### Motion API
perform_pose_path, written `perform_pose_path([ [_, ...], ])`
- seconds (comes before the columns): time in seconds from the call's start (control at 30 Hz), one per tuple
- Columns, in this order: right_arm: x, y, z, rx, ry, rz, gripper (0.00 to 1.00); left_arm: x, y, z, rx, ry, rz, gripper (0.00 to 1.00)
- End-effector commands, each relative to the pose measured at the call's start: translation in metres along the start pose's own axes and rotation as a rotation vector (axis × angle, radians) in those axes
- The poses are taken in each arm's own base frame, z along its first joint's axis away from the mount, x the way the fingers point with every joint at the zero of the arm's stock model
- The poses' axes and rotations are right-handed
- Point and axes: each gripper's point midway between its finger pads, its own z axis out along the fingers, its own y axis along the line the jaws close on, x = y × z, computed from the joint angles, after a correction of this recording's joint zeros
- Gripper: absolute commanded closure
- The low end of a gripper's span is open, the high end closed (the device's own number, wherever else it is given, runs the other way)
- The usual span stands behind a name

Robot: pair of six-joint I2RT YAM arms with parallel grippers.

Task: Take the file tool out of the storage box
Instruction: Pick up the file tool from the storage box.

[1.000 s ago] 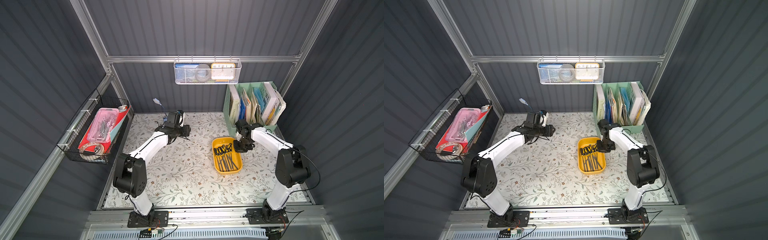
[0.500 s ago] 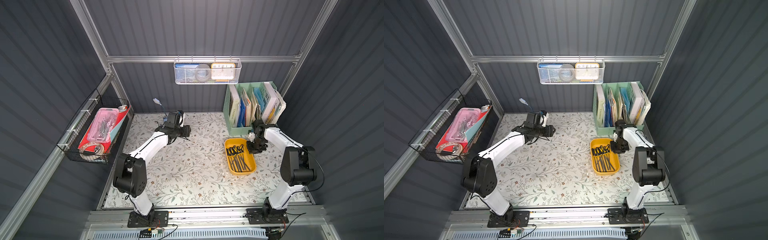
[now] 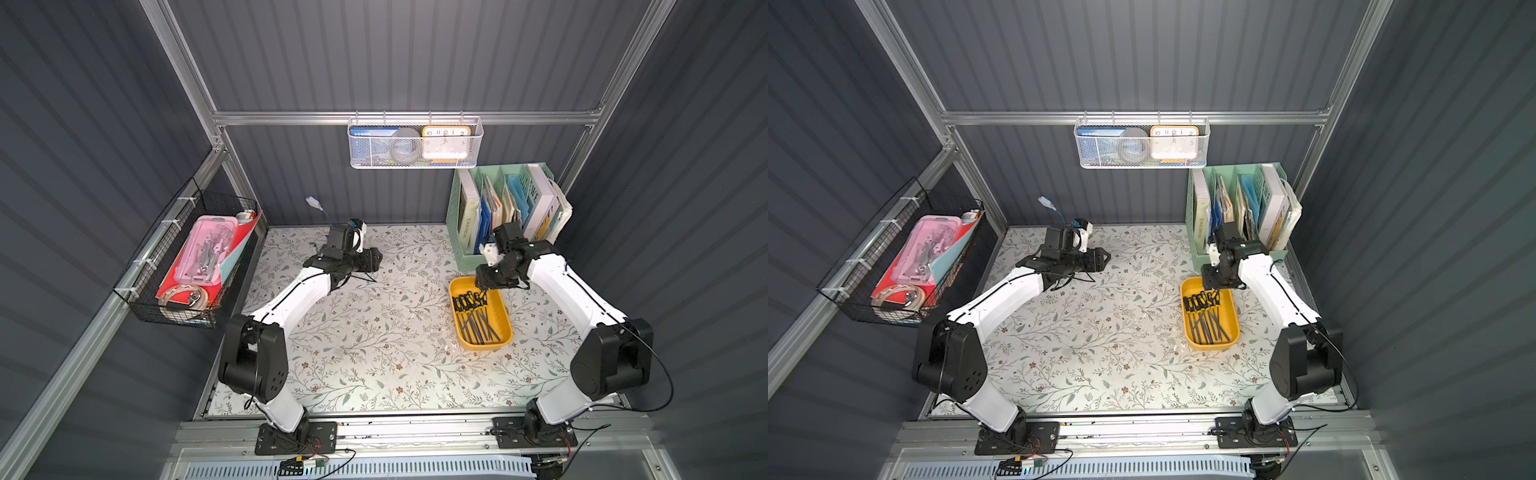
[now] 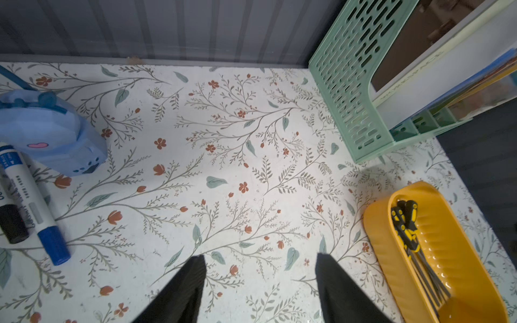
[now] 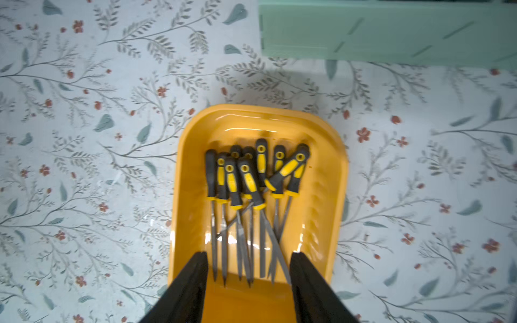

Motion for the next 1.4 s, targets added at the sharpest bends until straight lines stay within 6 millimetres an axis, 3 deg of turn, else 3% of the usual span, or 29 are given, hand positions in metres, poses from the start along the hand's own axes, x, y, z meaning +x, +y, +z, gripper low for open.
perform_pose_path([
  [0.0,0.022,-0.005,0.034,0.014,0.134,0.067,0.48,-0.014,-0.014,-0.013,0.079,-0.069,-0.034,0.32],
  [0.2,0.026,-0.019,0.058,0.090,0.181,0.044,0.49,-0.013,-0.020,-0.019,0.117,-0.085,-0.046,0.31],
  [0.63,0.026,-0.018,0.096,0.067,0.236,0.003,0.56,-0.011,-0.022,-0.021,0.123,-0.081,-0.061,0.30],
  [1.0,0.022,-0.018,0.116,0.066,0.263,-0.022,0.64,-0.008,-0.018,-0.023,0.102,-0.072,-0.059,0.30],
  [1.2,0.024,-0.017,0.120,0.059,0.276,-0.014,0.79,-0.009,-0.018,-0.024,0.093,-0.070,-0.045,0.29],
  [1.37,0.025,-0.014,0.117,0.044,0.271,0.001,0.85,-0.011,-0.017,-0.024,0.089,-0.070,-0.036,0.29],
])
